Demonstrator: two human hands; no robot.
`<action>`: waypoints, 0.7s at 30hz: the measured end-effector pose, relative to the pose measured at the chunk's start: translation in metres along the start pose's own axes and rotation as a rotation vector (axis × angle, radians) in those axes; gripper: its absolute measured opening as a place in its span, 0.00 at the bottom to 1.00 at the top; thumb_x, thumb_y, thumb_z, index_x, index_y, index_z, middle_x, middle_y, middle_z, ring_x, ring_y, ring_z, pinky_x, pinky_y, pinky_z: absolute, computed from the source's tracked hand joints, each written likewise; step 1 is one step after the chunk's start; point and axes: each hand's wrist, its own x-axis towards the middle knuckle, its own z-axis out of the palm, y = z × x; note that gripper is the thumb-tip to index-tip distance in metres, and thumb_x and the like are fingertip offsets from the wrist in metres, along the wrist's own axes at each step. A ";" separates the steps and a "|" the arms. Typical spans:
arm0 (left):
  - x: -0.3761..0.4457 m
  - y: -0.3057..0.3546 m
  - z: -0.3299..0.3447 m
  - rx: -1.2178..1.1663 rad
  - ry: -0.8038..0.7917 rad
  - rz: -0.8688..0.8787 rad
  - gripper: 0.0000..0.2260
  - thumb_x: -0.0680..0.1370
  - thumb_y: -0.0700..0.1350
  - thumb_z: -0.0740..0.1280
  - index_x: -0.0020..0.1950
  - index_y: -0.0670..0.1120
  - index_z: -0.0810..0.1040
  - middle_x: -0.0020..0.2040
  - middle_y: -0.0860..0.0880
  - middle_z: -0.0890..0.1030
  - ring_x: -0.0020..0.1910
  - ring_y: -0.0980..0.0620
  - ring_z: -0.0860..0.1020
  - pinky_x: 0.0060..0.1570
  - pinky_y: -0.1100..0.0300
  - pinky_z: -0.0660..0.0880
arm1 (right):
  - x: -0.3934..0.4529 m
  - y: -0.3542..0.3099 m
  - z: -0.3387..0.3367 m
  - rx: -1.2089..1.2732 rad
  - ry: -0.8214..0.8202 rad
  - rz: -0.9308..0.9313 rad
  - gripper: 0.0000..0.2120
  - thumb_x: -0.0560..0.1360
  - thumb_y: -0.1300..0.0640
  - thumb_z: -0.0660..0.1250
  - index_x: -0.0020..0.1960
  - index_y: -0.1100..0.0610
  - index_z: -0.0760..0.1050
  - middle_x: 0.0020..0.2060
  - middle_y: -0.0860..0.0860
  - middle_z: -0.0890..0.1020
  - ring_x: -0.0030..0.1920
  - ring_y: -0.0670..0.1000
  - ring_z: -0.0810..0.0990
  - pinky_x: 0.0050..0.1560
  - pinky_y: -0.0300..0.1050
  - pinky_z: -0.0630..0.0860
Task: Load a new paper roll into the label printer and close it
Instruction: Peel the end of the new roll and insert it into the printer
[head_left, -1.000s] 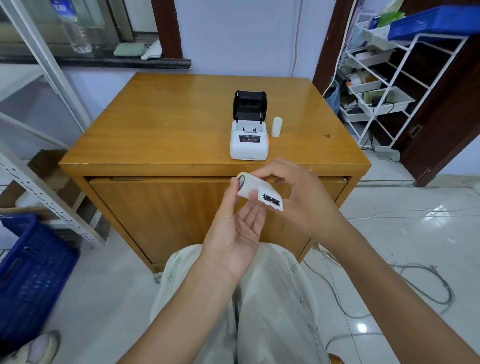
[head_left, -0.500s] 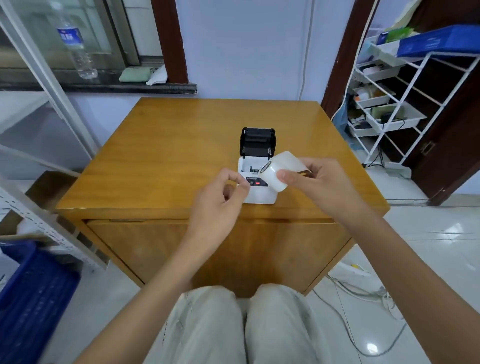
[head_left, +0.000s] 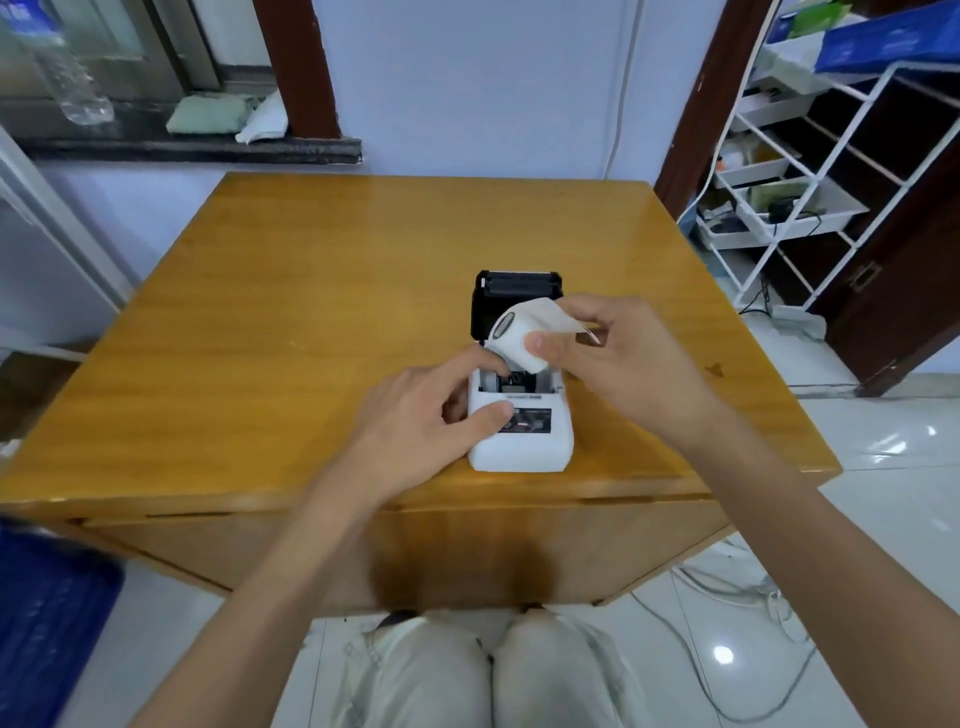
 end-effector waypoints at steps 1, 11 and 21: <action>0.002 -0.001 0.000 -0.013 -0.006 -0.003 0.18 0.75 0.70 0.59 0.62 0.65 0.72 0.36 0.52 0.80 0.35 0.53 0.79 0.37 0.47 0.77 | 0.002 0.001 0.002 -0.024 -0.010 0.001 0.10 0.79 0.53 0.75 0.58 0.56 0.86 0.47 0.46 0.89 0.44 0.51 0.87 0.43 0.48 0.81; 0.004 -0.003 -0.002 -0.278 0.006 -0.025 0.19 0.72 0.67 0.70 0.52 0.56 0.72 0.31 0.52 0.77 0.30 0.54 0.73 0.36 0.46 0.74 | 0.003 0.004 0.001 -0.407 -0.107 -0.084 0.11 0.76 0.51 0.77 0.58 0.47 0.85 0.48 0.39 0.87 0.31 0.45 0.78 0.31 0.33 0.70; 0.003 -0.004 -0.004 -0.337 -0.024 -0.048 0.20 0.72 0.66 0.72 0.53 0.54 0.72 0.32 0.51 0.77 0.30 0.55 0.71 0.35 0.50 0.71 | 0.016 -0.018 0.013 -0.869 -0.093 -0.147 0.12 0.80 0.51 0.71 0.62 0.40 0.82 0.55 0.46 0.79 0.39 0.44 0.71 0.40 0.47 0.71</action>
